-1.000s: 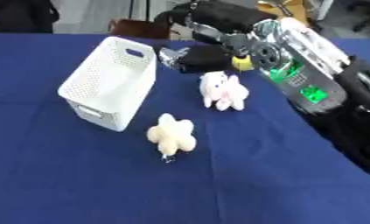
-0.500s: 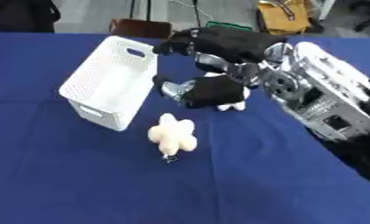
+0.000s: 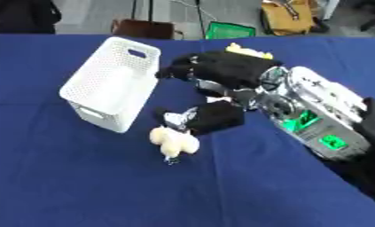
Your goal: Pick up objects on the table and place them in the box.
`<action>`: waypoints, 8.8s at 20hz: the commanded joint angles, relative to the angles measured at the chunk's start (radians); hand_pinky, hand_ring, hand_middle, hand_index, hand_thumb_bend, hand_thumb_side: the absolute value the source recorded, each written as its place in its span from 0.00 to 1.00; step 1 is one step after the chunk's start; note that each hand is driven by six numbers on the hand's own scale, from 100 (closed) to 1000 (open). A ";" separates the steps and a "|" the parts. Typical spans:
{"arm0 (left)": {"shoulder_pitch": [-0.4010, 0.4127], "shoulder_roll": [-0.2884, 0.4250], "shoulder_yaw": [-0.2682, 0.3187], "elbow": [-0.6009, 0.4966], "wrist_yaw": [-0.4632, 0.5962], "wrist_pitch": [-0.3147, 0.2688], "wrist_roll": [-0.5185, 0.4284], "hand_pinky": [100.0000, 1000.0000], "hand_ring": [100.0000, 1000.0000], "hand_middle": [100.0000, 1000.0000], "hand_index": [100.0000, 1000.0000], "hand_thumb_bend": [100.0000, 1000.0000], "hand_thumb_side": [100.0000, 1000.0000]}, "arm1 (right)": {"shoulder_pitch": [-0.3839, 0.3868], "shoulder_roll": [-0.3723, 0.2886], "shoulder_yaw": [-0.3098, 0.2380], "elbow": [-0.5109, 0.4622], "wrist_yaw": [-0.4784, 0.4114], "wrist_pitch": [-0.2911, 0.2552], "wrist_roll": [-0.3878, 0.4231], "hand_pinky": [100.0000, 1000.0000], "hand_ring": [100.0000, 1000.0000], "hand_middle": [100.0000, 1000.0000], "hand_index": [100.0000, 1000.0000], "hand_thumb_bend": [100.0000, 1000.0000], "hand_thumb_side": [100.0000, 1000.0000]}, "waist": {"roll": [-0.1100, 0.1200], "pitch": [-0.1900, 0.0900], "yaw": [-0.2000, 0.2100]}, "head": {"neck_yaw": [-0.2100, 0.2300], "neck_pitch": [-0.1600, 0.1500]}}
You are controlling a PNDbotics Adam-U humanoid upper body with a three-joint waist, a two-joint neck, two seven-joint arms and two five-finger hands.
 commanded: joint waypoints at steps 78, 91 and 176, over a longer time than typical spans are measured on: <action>-0.019 -0.017 -0.004 -0.014 0.011 -0.024 0.002 0.73 0.78 0.75 0.73 0.00 0.65 | -0.037 0.178 0.083 0.436 0.359 -0.269 -0.039 0.92 0.96 0.80 0.89 0.19 0.65 | 0.003 0.004 0.020 | -0.012 -0.037; -0.022 -0.016 -0.003 -0.014 0.011 -0.022 0.000 0.73 0.78 0.75 0.73 0.00 0.65 | -0.026 0.164 0.087 0.436 0.359 -0.256 -0.130 0.91 0.92 0.66 0.77 0.00 0.64 | 0.000 0.005 0.019 | -0.011 -0.040; -0.061 -0.017 -0.019 -0.014 0.029 -0.028 -0.014 0.73 0.78 0.75 0.73 0.00 0.65 | -0.509 0.507 -0.131 0.933 0.372 -0.161 -0.482 0.84 0.75 0.22 0.33 0.00 0.50 | -0.030 0.023 0.101 | -0.078 -0.071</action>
